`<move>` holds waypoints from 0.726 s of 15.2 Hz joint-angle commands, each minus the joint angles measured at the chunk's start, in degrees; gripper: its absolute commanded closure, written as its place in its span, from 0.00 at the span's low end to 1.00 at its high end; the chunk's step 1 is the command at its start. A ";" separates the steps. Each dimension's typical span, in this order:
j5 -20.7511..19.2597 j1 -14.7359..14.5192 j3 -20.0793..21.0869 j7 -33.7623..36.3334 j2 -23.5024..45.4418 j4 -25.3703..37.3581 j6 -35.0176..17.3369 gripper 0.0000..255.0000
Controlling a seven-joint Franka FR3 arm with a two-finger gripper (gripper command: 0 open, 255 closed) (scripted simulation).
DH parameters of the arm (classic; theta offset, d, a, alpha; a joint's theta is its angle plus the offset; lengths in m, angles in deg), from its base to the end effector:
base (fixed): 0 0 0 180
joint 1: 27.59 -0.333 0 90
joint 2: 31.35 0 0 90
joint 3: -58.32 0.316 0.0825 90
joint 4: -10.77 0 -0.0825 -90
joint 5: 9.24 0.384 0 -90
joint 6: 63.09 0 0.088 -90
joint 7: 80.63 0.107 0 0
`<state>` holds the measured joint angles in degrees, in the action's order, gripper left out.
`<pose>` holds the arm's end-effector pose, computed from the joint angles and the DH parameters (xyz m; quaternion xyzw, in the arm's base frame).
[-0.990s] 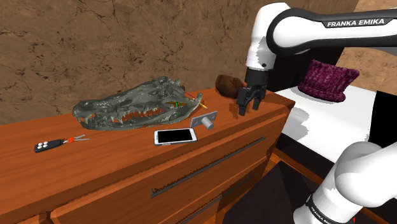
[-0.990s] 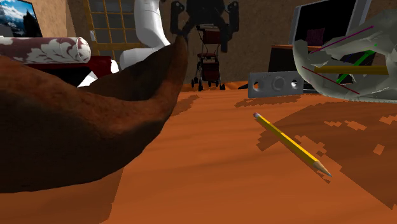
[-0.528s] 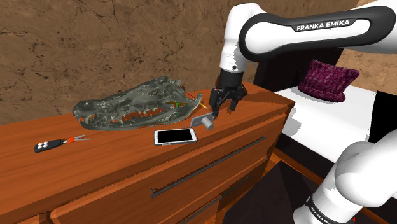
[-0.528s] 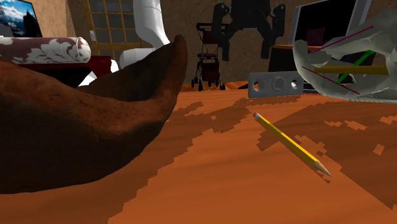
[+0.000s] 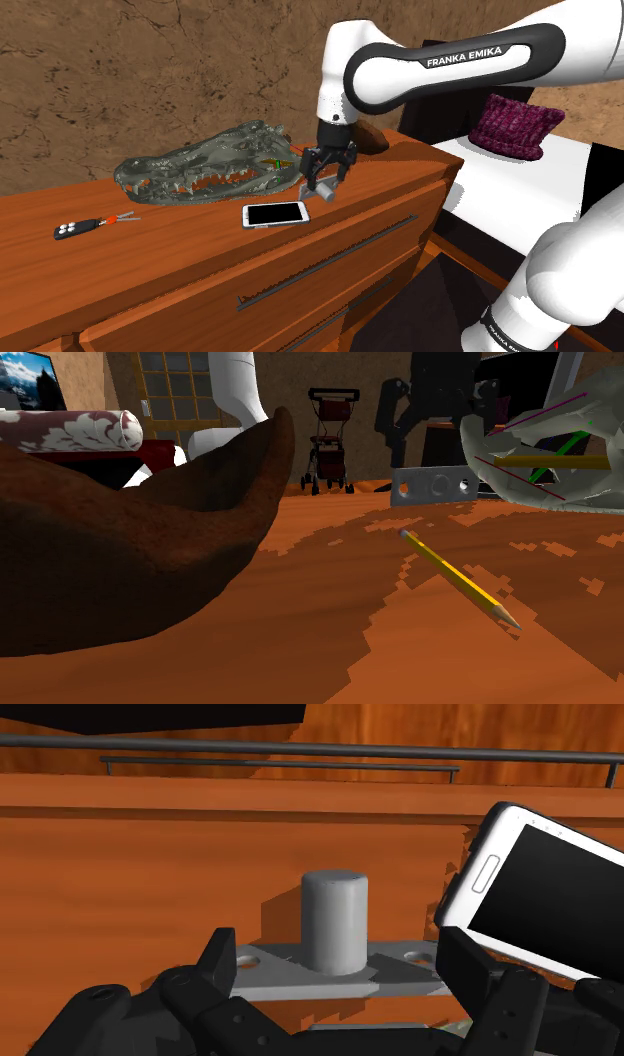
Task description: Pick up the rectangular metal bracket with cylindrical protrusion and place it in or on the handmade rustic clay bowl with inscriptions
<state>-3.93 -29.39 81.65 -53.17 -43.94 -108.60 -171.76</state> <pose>0.4433 0.2279 0.5138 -0.9992 0.0389 -0.0072 0.0044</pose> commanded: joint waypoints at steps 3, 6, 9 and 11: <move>-0.11 -0.07 0.29 0.22 0.61 -2.51 -3.12 0.00; -0.13 -0.08 0.33 0.24 0.71 -2.87 -3.57 0.00; -0.13 -0.08 0.33 0.24 0.71 -2.86 -3.57 0.00; -0.13 -0.08 0.33 0.23 0.71 -2.86 -3.56 0.00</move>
<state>-4.06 -29.47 81.98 -52.94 -43.23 -111.46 -175.33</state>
